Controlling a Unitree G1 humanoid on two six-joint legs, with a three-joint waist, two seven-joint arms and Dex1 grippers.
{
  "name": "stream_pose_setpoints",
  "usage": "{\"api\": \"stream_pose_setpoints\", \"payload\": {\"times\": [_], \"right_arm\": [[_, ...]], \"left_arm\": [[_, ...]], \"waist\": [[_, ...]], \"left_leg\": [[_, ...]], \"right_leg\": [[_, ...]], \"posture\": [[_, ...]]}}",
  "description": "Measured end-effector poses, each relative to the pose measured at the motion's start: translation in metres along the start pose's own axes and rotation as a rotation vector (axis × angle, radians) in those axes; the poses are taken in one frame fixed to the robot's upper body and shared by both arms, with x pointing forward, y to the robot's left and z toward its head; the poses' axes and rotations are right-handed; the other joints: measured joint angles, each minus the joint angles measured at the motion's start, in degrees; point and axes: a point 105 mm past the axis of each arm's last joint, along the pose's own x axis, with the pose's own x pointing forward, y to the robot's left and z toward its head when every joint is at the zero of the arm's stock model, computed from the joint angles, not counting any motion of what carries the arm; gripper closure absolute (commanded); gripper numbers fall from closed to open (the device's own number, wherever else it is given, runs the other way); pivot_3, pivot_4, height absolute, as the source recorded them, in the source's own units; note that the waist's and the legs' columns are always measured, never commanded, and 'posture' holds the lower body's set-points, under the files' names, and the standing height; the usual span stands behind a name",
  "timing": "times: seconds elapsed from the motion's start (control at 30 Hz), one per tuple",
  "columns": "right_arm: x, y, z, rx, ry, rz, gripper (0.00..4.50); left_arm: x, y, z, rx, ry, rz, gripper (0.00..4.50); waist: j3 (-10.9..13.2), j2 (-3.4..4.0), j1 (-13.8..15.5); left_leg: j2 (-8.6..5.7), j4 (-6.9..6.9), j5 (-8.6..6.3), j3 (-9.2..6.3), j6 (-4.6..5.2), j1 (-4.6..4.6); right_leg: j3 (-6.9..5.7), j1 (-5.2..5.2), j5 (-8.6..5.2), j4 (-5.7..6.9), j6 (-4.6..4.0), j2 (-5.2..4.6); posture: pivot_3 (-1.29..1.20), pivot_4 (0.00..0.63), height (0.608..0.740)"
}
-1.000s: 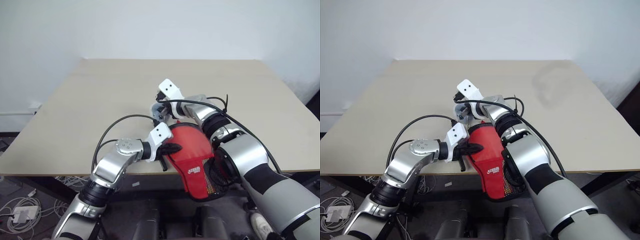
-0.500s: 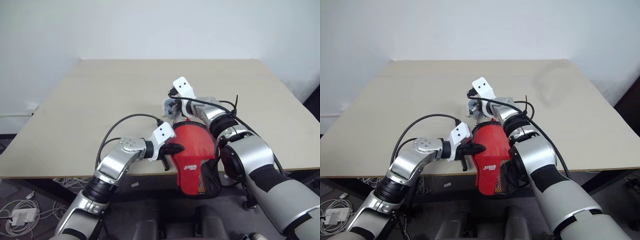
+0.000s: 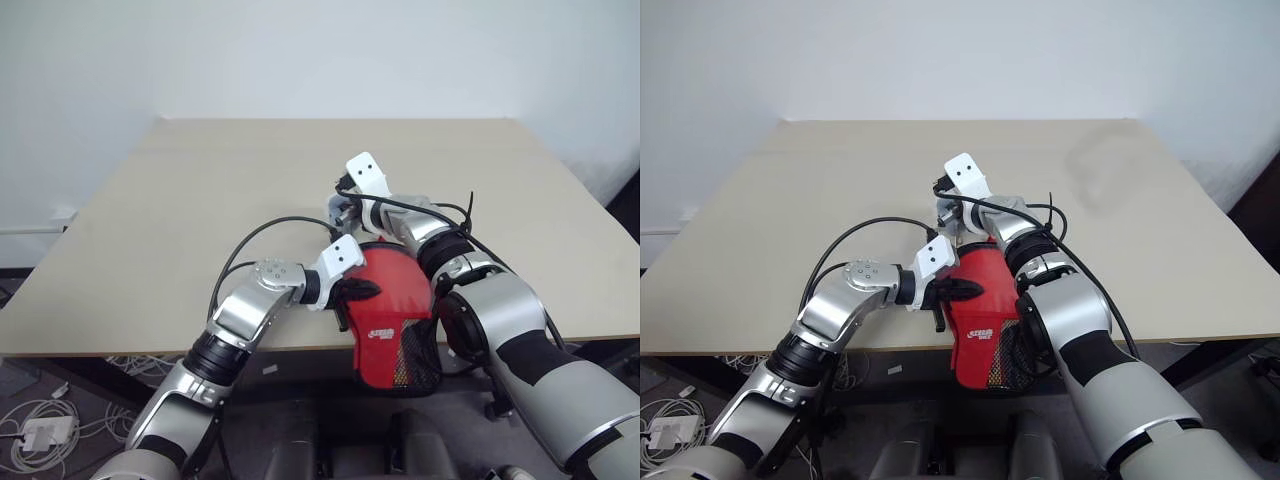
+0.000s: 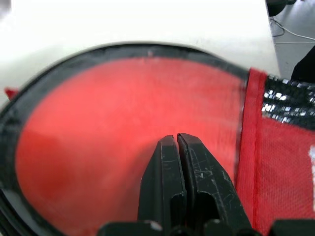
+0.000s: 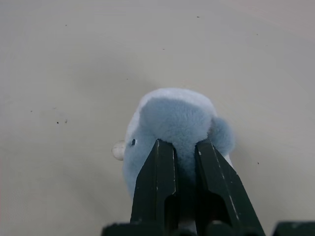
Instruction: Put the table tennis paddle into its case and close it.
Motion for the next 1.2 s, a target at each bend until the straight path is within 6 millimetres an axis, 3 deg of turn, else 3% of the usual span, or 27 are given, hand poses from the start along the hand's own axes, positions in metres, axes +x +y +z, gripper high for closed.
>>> {"api": "stream_pose_setpoints", "payload": {"times": [0.17, 0.4, 0.67, 0.87, 1.2], "right_arm": [[-0.003, -0.003, -0.001, 0.032, 0.003, 0.013, 4.50], [-0.004, -0.003, -0.003, 0.071, 0.013, 0.037, 4.50], [-0.004, -0.001, -0.003, 0.099, 0.011, 0.049, 4.50], [-0.004, -0.003, -0.004, 0.104, 0.012, 0.043, 4.50], [-0.005, -0.026, -0.009, 0.093, -0.017, -0.161, 4.50]], "left_arm": [[-0.001, 0.000, 0.003, 0.004, -0.004, -0.011, 4.50], [0.018, -0.009, 0.013, -0.007, -0.068, -0.033, 4.50], [0.041, -0.007, 0.002, -0.025, -0.037, -0.009, 4.50], [0.044, 0.004, 0.001, 0.008, -0.003, 0.041, 4.50], [0.047, 0.009, 0.002, 0.037, 0.023, 0.060, 4.50]], "waist": [[0.0, 0.00, 0.0], [0.0, 0.00, 0.0], [0.0, -0.01, 0.0], [0.0, -0.02, 0.0], [0.0, -0.03, 0.0]], "left_leg": [[0.00, 0.02, -0.01, 0.00, 0.02, -0.01], [0.00, 0.05, -0.03, 0.02, 0.06, 0.00], [-0.01, 0.07, -0.04, 0.04, 0.09, 0.00], [-0.01, 0.07, -0.05, 0.04, 0.11, 0.02], [0.00, 0.15, -0.07, 0.04, 0.14, 0.01]], "right_leg": [[0.01, 0.01, 0.01, 0.00, -0.01, 0.00], [0.02, 0.01, 0.01, 0.00, -0.01, 0.00], [0.02, 0.02, 0.02, 0.01, 0.00, 0.00], [0.01, 0.05, 0.03, 0.00, -0.02, 0.00], [0.05, 0.05, 0.06, 0.05, -0.08, -0.01]], "posture": [[0.00, 0.000, 0.654], [0.00, 0.000, 0.654], [0.00, 0.000, 0.654], [0.00, 0.000, 0.654], [0.00, 0.000, 0.654]]}}
